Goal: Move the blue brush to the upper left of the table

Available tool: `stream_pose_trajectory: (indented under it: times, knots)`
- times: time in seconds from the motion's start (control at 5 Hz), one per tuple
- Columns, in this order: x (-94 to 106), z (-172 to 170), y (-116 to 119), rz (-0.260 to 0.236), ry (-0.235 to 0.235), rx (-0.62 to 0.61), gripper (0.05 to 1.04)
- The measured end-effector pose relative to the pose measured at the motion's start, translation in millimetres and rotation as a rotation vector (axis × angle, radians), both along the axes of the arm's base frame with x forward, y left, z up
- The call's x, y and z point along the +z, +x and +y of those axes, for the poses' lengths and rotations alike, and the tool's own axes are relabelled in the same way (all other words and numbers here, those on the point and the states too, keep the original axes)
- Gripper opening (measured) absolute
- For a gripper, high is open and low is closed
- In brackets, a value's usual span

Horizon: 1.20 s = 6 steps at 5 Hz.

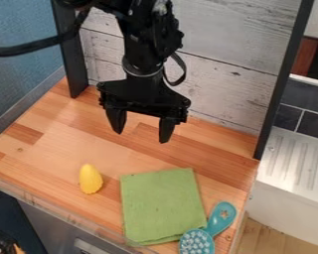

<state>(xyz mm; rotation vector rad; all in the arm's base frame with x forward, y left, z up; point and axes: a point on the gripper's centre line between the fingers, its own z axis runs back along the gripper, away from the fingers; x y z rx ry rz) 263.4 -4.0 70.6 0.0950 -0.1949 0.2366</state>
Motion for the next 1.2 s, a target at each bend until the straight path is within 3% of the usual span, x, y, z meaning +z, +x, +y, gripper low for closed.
stream_pose_trajectory:
  times: [0.4,1.0,1.2]
  knots:
    - [-11.3,-12.3,-8.0,0.037,-0.016,-0.024,1.0]
    - [-29.2,-56.8,-29.1,0.034,-0.022,-0.093,1.0]
    - [-42.5,-73.3,-36.5,0.057,-0.022,-0.13,1.0]
